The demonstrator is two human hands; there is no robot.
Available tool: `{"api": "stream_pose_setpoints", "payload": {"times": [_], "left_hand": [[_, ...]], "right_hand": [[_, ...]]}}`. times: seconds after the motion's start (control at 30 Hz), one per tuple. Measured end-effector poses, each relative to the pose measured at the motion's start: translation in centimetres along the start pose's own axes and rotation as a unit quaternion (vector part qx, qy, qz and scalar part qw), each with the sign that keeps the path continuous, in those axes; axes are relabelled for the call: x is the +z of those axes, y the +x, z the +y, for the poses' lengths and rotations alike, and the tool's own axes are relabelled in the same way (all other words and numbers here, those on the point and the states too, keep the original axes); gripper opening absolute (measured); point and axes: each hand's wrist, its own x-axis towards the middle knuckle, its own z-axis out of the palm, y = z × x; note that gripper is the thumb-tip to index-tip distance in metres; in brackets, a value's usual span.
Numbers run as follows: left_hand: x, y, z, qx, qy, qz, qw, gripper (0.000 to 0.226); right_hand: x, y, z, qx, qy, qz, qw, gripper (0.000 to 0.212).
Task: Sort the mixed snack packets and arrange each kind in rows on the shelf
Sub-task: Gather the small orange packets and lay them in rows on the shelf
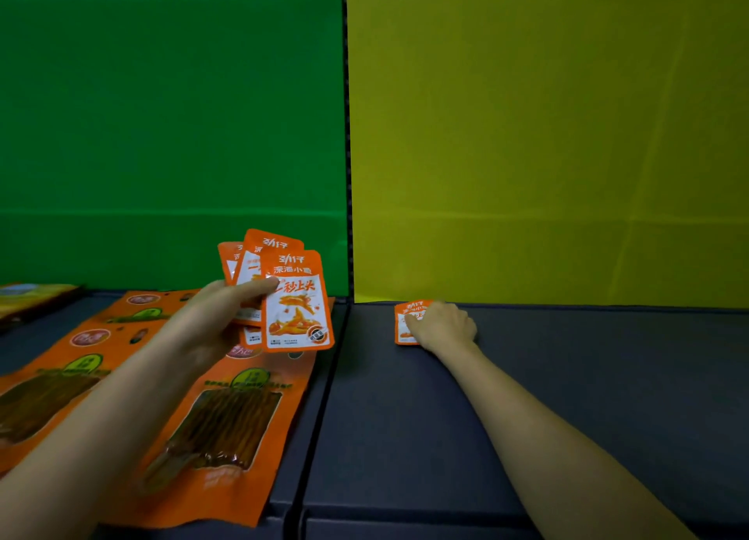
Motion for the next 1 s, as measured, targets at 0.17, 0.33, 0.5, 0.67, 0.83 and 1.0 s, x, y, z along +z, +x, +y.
{"api": "stream_pose_setpoints", "payload": {"times": [0.17, 0.33, 0.5, 0.67, 0.83, 1.0], "left_hand": [[0.9, -0.3, -0.4, -0.001, 0.011, -0.010, 1.000, 0.009], [1.4, -0.9, -0.6, -0.001, 0.012, -0.020, 1.000, 0.009], [2.2, -1.6, -0.9, -0.002, 0.012, -0.033, 0.999, 0.009], [3.3, -2.4, -1.1, 0.004, 0.021, -0.054, 0.998, 0.006], [4.8, -2.7, -1.1, 0.013, 0.007, -0.066, 0.998, 0.012], [4.5, -1.8, -1.0, 0.023, -0.028, -0.040, 0.999, 0.022]], "right_hand": [[-0.2, 0.4, 0.2, -0.003, -0.006, 0.010, 1.000, 0.048], [-0.7, 0.2, 0.3, -0.013, -0.069, 0.005, 0.998, 0.052], [-3.2, -1.2, -0.3, -0.098, -0.065, 0.021, 0.993, 0.060], [-5.6, -6.1, -2.3, -0.227, 0.237, -0.119, 0.937, 0.050], [-5.1, -8.1, -2.1, -0.231, 0.295, -0.111, 0.921, 0.031], [-5.2, -6.7, 0.3, -0.191, 0.405, -0.079, 0.890, 0.028]]}}
